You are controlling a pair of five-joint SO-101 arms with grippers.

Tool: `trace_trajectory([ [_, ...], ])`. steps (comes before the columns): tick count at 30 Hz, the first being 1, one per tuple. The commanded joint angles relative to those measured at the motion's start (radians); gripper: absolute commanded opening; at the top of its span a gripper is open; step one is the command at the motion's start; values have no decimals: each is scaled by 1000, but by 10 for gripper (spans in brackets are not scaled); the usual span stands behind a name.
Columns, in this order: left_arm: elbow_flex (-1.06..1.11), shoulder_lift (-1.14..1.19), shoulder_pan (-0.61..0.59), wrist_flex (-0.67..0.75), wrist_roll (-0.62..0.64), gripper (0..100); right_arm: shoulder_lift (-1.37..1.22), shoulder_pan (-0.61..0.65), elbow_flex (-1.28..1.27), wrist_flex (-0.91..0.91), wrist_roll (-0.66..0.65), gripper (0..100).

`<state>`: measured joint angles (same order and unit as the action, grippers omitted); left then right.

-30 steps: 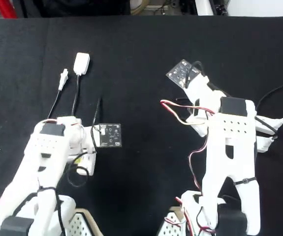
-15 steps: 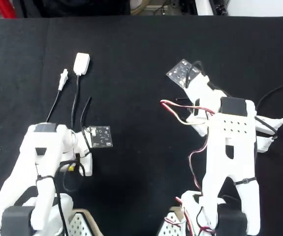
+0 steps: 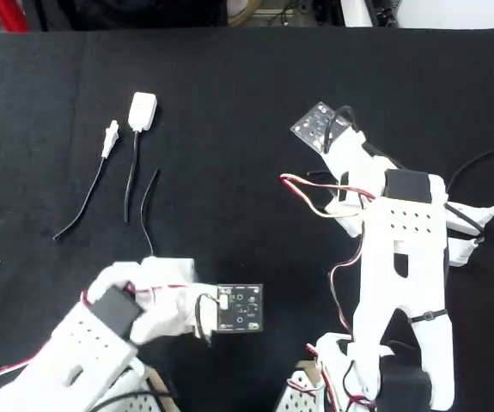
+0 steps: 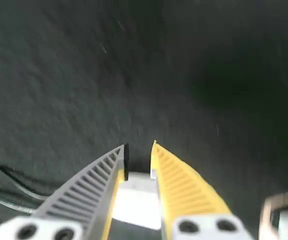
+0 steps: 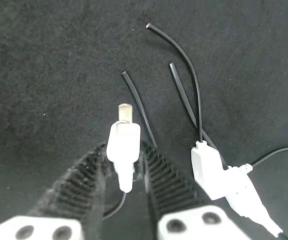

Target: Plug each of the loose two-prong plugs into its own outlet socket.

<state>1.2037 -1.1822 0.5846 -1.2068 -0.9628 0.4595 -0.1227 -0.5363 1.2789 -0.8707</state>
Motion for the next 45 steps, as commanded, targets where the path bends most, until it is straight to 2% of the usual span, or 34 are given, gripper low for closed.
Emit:
trace_trajectory([
  [1, -5, -133, 10, 28, 57, 102, -4, -6, 36, -15, -3, 11],
  [3, -87, -176, -65, -78, -8, 102, -4, -6, 36, -14, -3, 11],
  [6, -193, -201, -214, -315, -331, 102, -4, -6, 36, -14, -3, 11],
  [7, -219, -203, -268, -364, -396, 102, -4, -6, 36, -14, -3, 11],
  [11, -180, -199, -426, -322, -431, 102, -4, 0, 36, -15, -3, 11],
  [12, -140, -199, -478, -304, -489, 102, -4, 0, 38, -15, -2, 11],
  [15, 8, -186, -630, -252, -786, 102, -4, 0, 38, -15, 0, 11],
  [16, 47, -180, -661, -232, -816, 102, -4, -2, 38, -12, 0, 11],
  [20, 131, -150, -664, -210, -832, 102, -4, -5, 36, -9, 2, 11],
  [22, 147, -137, -616, -212, -816, 102, -2, 0, 28, -9, 2, 11],
  [24, 160, -129, -544, -206, -750, 102, -2, 0, 25, -9, 3, 11],
  [28, 171, -123, -308, -167, -566, 102, -1, 0, 27, -14, 29, 11],
  [32, 213, -121, -133, 21, -344, 102, 2, -3, 27, -12, 28, 11],
  [35, 236, -121, -70, 193, -198, 102, 4, -5, 27, -11, 28, 11],
  [37, 228, -121, -35, 250, -104, 102, 4, -5, 27, -11, 29, 11],
  [42, 82, -121, 38, 222, 130, 102, 1, 0, 28, -15, 29, 11],
  [45, -70, -121, 22, 89, 178, 102, 2, 0, 28, -15, 29, 11],
])
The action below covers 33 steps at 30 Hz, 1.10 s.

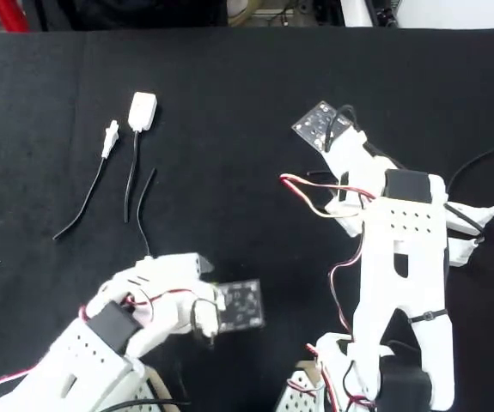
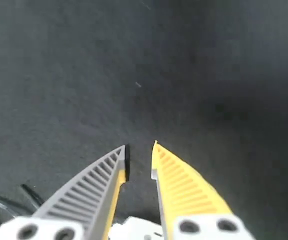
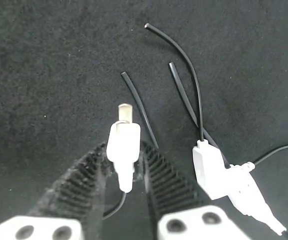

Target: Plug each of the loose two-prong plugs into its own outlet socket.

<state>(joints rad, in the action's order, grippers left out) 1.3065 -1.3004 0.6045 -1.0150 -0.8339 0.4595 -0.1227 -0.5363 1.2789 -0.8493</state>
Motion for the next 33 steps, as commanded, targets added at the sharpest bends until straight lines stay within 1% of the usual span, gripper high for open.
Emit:
trace_trajectory([
  [1, -223, -3, -16, -175, 23, 102, 1, 0, 28, -15, 8, 11],
  [3, -303, -5, -73, -296, -60, 102, 2, 0, 28, -15, 8, 11],
  [4, -325, -5, -124, -345, -112, 102, 2, 0, 28, -15, 8, 11],
  [6, -337, -5, -259, -400, -244, 102, 2, 0, 28, -15, 8, 11],
  [8, -298, -5, -421, -407, -399, 102, -1, 0, 27, -15, 8, 11],
  [10, -208, -3, -562, -373, -551, 102, -2, 0, 27, -17, 8, 11],
  [11, -145, -3, -613, -338, -615, 102, -2, 0, 27, -17, 8, 11],
  [13, -16, -3, -693, -239, -703, 102, -2, 0, 27, -17, 8, 11],
  [16, 114, -5, -753, -107, -730, 102, -2, 0, 27, -17, 8, 11],
  [18, 162, -5, -743, -89, -738, 102, -2, 0, 27, -17, 8, 11],
  [20, 183, -3, -691, -91, -723, 102, -2, 0, 27, -17, 8, 11],
  [21, 185, -5, -656, -91, -692, 102, -2, 0, 27, -17, 8, 11],
  [26, 130, -6, -409, -63, -411, 102, -2, -2, 27, -17, 8, 11],
  [28, 128, -3, -308, -5, -305, 102, -2, -2, 27, -17, 8, 11],
  [30, 151, -3, -208, 91, -196, 102, -2, -2, 27, -17, 8, 11],
  [33, 163, -3, -113, 222, 0, 102, -2, -2, 27, -17, 8, 11],
])
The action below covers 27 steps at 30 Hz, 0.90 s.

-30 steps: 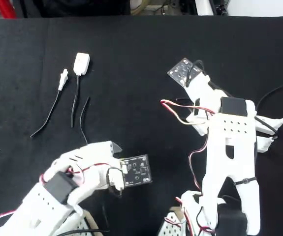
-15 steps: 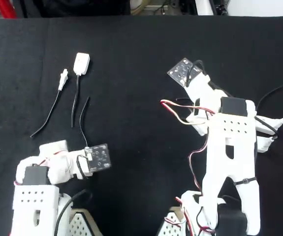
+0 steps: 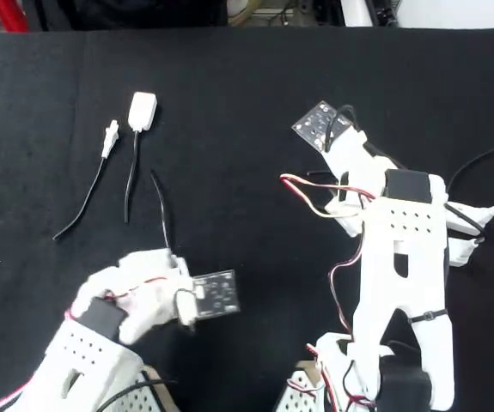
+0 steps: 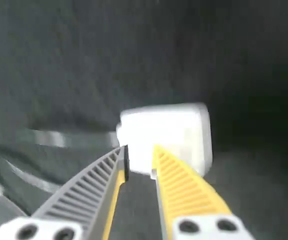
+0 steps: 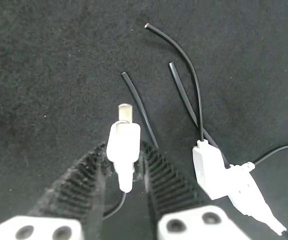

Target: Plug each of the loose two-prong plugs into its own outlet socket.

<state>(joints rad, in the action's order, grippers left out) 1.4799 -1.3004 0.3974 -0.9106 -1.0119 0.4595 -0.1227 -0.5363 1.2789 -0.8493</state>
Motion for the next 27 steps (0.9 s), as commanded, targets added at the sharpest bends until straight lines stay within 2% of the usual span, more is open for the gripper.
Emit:
trace_trajectory([
  [1, -25, -3, 96, 127, 218, 102, -2, 0, 27, -17, 8, 11],
  [3, -91, -2, 56, 83, 245, 102, -2, 0, 27, -17, 8, 11],
  [6, -219, -3, -31, -58, 244, 102, -2, 0, 27, -18, 8, 11],
  [8, -314, -6, -88, -152, 219, 102, -2, 0, 27, -18, 8, 11],
  [10, -377, -3, -151, -184, 172, 102, -2, 0, 27, -18, 8, 11],
  [12, -352, 0, -193, -118, 187, 102, -2, 0, 27, -18, 8, 11],
  [15, -189, 60, -219, 175, 440, 102, -2, 2, 27, -18, 8, 11],
  [16, -145, 101, -234, 285, 480, 104, -2, 5, 27, -18, 8, 11],
  [19, -125, 293, -262, 489, 493, 147, -2, 28, 25, -17, 9, 11],
  [22, -255, 578, -295, 559, 559, 166, -2, 28, 7, -37, 25, 11],
  [25, -418, 887, -286, 551, 594, 166, -4, 29, 4, -48, 32, 11],
  [27, -524, 1053, -302, 486, 591, 166, -2, 25, 4, -46, 37, 11],
])
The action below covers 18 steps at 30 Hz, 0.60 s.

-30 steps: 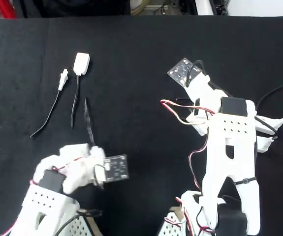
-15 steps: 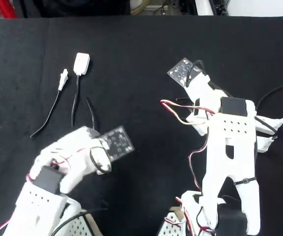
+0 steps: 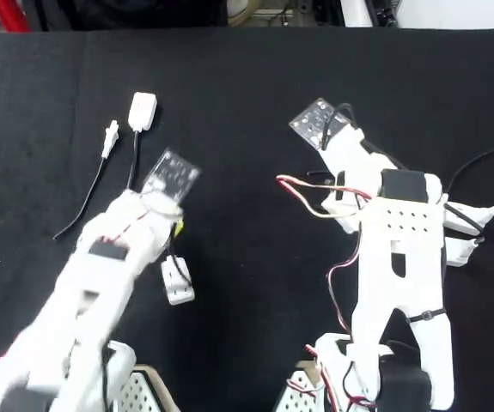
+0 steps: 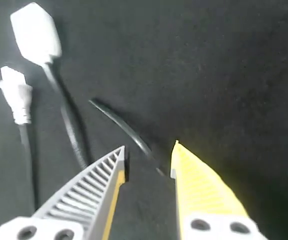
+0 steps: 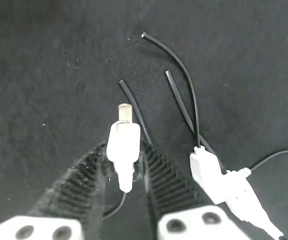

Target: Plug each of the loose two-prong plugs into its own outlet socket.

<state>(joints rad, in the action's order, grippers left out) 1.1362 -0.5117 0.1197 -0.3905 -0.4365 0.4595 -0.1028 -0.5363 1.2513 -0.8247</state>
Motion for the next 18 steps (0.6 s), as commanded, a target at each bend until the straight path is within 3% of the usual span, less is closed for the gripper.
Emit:
trace_trajectory([
  [1, -239, 315, -41, -86, 15, 166, -2, 2, 4, -18, 11, 11],
  [5, -371, 358, -85, -295, 14, 166, -2, 2, 4, -18, 6, 11],
  [11, -259, 262, -108, -310, -69, 166, -2, 2, 4, -23, 6, 11],
  [18, -79, -69, -140, -364, -95, 166, -2, 2, 4, -25, 6, 11],
])
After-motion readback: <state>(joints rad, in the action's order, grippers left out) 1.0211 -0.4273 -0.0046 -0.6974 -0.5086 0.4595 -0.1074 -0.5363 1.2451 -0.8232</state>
